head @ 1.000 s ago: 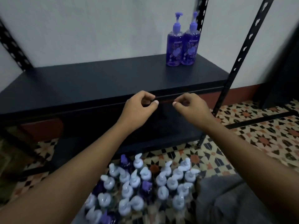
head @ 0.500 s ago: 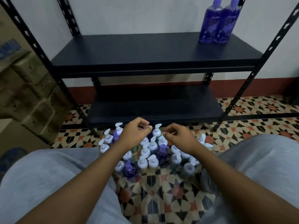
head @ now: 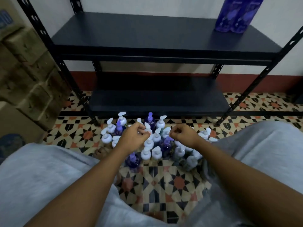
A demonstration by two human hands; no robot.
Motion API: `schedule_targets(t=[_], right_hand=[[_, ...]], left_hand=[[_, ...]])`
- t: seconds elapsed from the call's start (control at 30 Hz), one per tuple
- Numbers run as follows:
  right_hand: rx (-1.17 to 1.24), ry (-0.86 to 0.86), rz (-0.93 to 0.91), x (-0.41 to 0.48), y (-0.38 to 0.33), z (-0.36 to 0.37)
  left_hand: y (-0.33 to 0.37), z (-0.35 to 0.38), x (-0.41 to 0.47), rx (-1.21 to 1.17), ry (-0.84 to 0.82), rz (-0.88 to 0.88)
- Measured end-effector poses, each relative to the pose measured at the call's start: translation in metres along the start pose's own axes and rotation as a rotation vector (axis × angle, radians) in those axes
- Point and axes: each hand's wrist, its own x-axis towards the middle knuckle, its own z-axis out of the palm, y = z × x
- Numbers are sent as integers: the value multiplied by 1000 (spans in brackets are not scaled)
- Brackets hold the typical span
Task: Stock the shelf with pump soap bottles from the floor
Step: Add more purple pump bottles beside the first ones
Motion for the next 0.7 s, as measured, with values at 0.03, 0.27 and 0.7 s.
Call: schedule_targets(t=[0.03, 0.27, 0.7], right_hand=[[-10, -17, -3, -1, 3, 7], [-84, -130, 66, 10, 52, 56], [187, 12, 337, 65, 108, 130]], left_hand=[[-4, 6, 4, 13, -17, -20], [-18, 35, 42, 220, -28, -60], [-65, 71, 141, 839, -61, 98]])
